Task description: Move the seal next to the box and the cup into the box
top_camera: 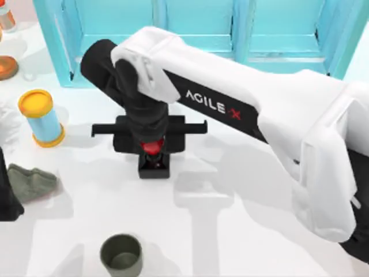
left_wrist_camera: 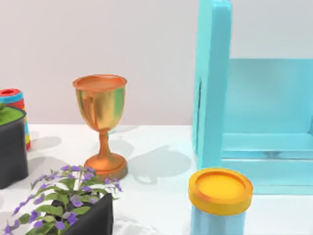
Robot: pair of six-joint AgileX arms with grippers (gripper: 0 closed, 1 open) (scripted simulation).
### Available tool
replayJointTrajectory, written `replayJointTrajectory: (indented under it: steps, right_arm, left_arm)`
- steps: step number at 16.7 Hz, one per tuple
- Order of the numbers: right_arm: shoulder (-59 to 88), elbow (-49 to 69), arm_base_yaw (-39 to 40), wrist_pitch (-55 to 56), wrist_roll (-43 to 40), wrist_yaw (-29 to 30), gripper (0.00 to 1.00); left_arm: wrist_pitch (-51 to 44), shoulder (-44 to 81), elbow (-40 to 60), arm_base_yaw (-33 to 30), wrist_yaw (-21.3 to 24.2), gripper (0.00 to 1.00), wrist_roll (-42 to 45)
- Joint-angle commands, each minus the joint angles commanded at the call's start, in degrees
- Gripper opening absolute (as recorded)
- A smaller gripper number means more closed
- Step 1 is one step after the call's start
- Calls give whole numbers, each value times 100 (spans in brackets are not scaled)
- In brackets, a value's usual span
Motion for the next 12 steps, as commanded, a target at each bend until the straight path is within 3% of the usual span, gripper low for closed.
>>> replayJointTrajectory:
  steps: [7,12]
  right_arm:
    - [-90,-87,-64,-15,-47,-16,0]
    - [-1312,-1001,-432,-194,-451,-79,0]
  left_arm:
    - [0,0,0,0,0,100,0]
    - [0,0,0,0,0,100,0]
